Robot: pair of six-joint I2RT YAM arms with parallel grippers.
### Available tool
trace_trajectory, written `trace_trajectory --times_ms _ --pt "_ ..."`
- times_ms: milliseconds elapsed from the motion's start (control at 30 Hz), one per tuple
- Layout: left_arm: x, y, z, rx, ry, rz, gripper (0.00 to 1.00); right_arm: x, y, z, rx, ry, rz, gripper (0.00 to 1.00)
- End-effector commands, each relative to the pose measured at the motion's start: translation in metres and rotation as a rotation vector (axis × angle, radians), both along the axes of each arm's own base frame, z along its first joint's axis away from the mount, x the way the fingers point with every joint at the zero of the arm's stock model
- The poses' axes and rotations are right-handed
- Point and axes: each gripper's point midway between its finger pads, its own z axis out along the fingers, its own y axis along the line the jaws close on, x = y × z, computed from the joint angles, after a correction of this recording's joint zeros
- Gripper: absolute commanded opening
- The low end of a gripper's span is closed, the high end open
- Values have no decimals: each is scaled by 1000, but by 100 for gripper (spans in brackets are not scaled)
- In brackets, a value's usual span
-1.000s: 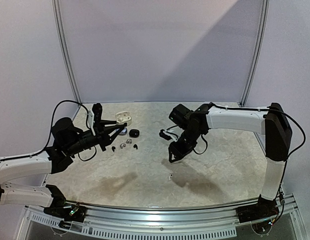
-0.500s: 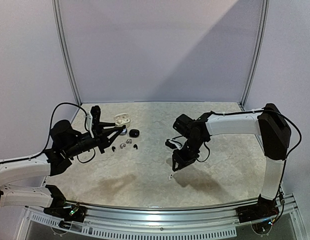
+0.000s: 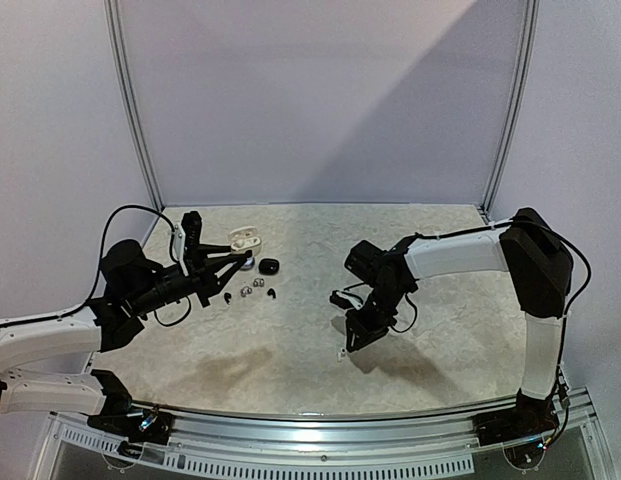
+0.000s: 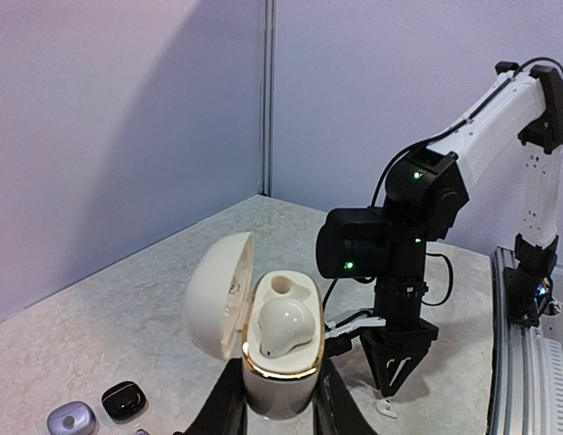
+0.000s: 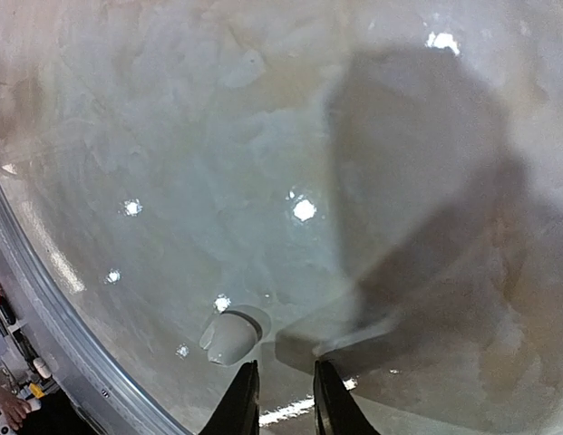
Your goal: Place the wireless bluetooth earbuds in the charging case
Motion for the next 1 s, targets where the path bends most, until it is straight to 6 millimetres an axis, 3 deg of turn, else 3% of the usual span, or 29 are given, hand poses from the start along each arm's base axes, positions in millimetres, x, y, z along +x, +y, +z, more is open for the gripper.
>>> trace_trajectory --times_ms 0,333,967 --pt "2 1 1 2 -6 4 0 -2 0 -8 5 22 3 22" --pt "3 0 1 5 -9 4 0 -3 7 -5 37 25 23 23" --pt "3 1 -1 14 -7 5 0 -10 39 2 104 13 140 23"
